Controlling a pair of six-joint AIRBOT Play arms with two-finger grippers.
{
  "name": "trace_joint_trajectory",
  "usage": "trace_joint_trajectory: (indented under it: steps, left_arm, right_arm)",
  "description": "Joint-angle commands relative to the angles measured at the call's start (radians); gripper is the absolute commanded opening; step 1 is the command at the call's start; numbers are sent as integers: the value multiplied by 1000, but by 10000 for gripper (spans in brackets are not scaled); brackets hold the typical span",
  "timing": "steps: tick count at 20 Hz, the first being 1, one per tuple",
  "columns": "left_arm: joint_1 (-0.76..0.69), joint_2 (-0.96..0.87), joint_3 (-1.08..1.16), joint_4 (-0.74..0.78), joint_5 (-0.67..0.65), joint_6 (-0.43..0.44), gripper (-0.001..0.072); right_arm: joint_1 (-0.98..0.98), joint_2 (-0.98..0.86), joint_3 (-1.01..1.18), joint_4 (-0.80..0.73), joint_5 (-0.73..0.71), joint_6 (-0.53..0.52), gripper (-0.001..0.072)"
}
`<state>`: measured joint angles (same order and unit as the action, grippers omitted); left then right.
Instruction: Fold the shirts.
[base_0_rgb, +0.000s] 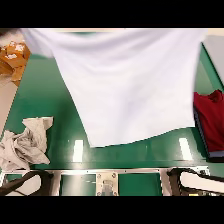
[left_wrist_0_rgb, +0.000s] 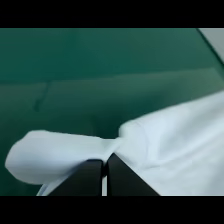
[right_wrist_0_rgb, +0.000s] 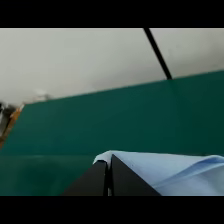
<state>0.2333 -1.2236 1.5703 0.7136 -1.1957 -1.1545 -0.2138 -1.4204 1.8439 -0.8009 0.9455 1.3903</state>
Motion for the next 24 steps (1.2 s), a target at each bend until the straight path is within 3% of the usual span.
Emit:
trace_joint_trajectory:
  steps: [1,5,6,8,11,12,13,15,16,17,21,23,24]
  left_arm:
    - [-89,-187,-146,-2,37,64,23]
    - [-191,-418,-177,7,47,64,24]
    - [-211,-460,-177,20,47,64,24]
    - [-232,-505,-177,62,30,63,24]
    - [-225,-515,-177,105,-6,55,24]
    - [-220,-515,-176,113,-27,55,24]
    - [-216,-515,-176,116,-52,55,24]
    - [-206,-515,-176,121,-117,55,43]
    - [-200,-515,-173,120,-158,52,385]
    - [-192,-515,-164,124,-184,20,630]
    - [-96,-515,-32,124,-277,-32,627]
    - [-38,-515,35,124,-172,-75,627]
    - [-22,-515,41,124,-99,-73,627]
  right_arm:
    - [102,-246,-16,0,9,-1,11]
    - [126,-460,-16,1,79,51,13]
    - [120,-486,-16,0,105,51,44]
    - [90,-499,-16,0,154,63,285]
    - [-23,-468,-13,2,274,103,280]
    - [-68,-449,-13,3,324,102,184]
    - [-115,-424,-14,-10,382,101,137]
    - [-177,-358,-44,-116,466,102,138]
    - [-192,-309,-93,-180,487,103,138]
    - [-201,-243,-174,-239,493,103,138]
    - [-213,97,-646,-479,443,191,159]
    - [-212,241,-874,-490,391,249,381]
    - [-210,290,-970,-466,352,256,414]
